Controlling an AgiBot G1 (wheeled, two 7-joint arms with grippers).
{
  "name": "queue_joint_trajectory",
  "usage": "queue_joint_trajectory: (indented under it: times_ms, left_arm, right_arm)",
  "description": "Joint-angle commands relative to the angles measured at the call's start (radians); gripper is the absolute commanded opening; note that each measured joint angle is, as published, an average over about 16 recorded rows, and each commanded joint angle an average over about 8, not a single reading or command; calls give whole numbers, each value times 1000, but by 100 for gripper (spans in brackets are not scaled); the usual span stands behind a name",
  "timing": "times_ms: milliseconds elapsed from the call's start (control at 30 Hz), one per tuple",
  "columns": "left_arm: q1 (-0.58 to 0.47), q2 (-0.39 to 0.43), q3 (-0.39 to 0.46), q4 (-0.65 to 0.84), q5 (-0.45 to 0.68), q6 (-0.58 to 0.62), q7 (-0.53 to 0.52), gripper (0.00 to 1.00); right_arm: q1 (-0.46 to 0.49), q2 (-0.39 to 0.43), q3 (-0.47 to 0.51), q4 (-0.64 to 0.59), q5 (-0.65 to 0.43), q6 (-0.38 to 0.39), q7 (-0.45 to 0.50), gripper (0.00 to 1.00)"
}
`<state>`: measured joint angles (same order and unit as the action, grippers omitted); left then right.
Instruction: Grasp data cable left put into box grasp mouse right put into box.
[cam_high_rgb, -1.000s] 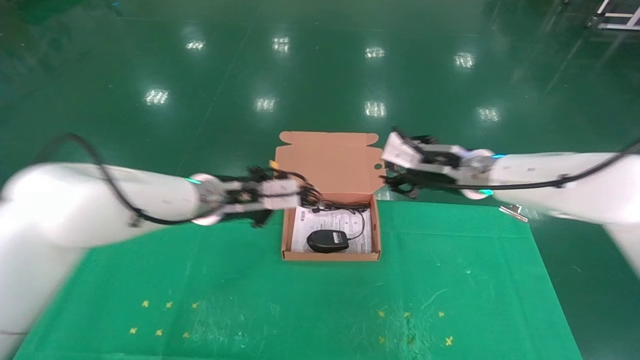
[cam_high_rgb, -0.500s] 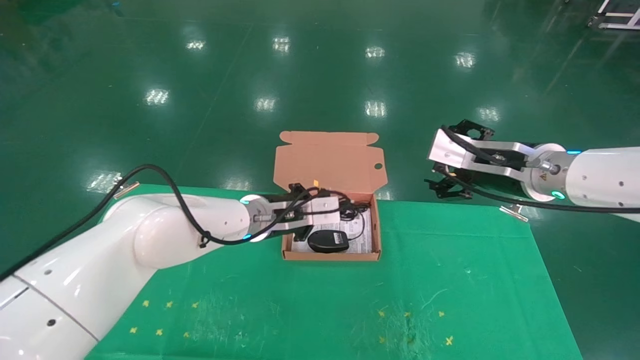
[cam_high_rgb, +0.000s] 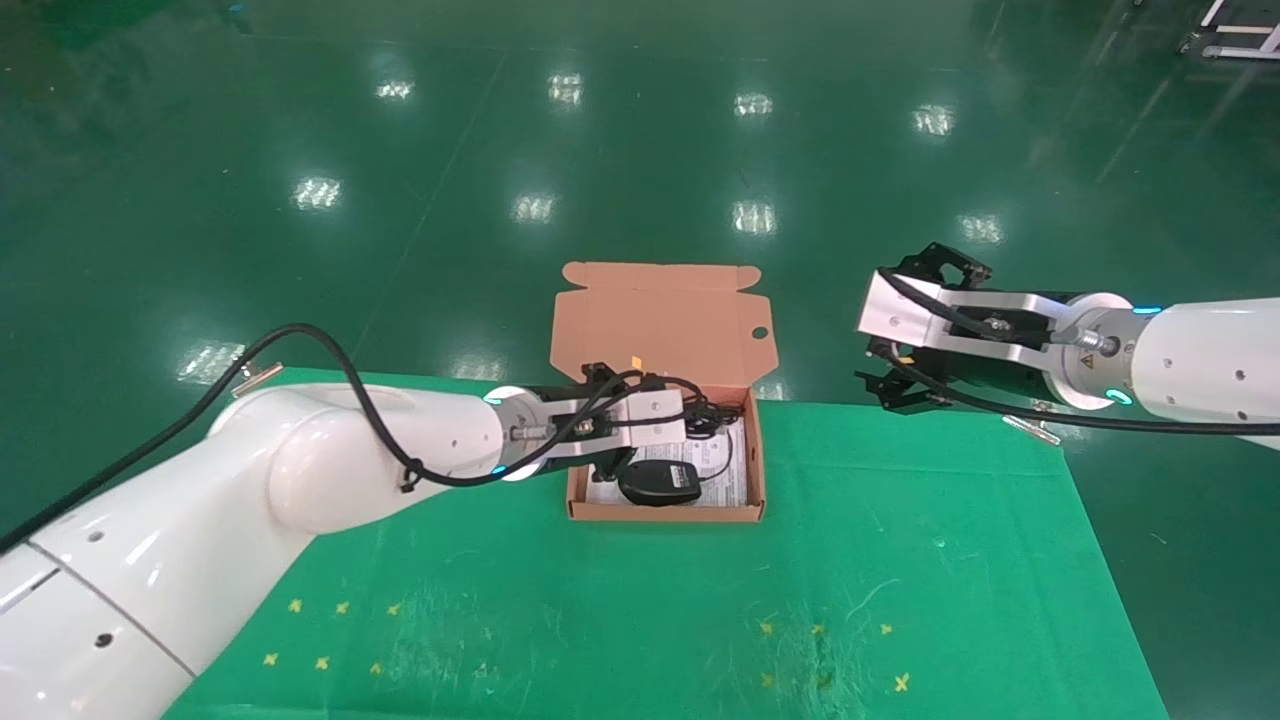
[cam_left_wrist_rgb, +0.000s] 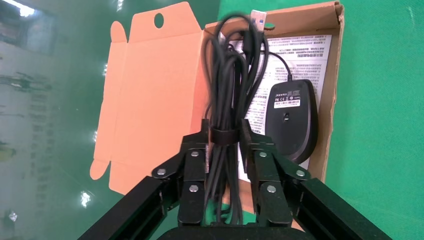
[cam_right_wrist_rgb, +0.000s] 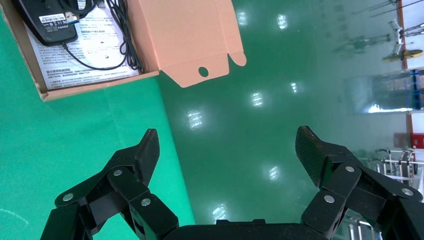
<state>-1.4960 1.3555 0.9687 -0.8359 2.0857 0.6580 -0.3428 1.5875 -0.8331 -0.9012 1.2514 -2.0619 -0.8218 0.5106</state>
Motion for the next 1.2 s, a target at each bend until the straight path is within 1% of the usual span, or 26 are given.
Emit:
queue_joint_trajectory:
  times_ms: [33, 167, 300, 467, 600, 733, 1200]
  left_arm:
    - [5, -8, -2, -8, -1, 6, 1, 100]
    - [-28, -30, -17, -37, -16, -2, -21, 100]
    - [-78, -45, -36, -55, -12, -17, -34, 100]
    - [-120, -54, -46, -58, -8, -28, -38, 100]
    - [-124, -65, -55, -62, -26, -22, -37, 100]
    - [-102, -95, -83, -79, -85, 16, -29, 100]
    - [27, -255, -233, -170, -398, 218, 17, 100]
  right_arm:
    - [-2, 0, -1, -4, 5, 1, -2, 100]
    - [26, -19, 4, -12, -15, 19, -16, 100]
    - [79, -53, 7, -43, -45, 33, -44, 100]
    - [138, -87, 2, -78, -78, 21, -70, 100]
    - [147, -93, 7, -86, -67, 4, -78, 100]
    - [120, -81, 35, -83, -5, -29, -90, 100]
    - [-37, -6, 180, -54, 326, -189, -148, 100]
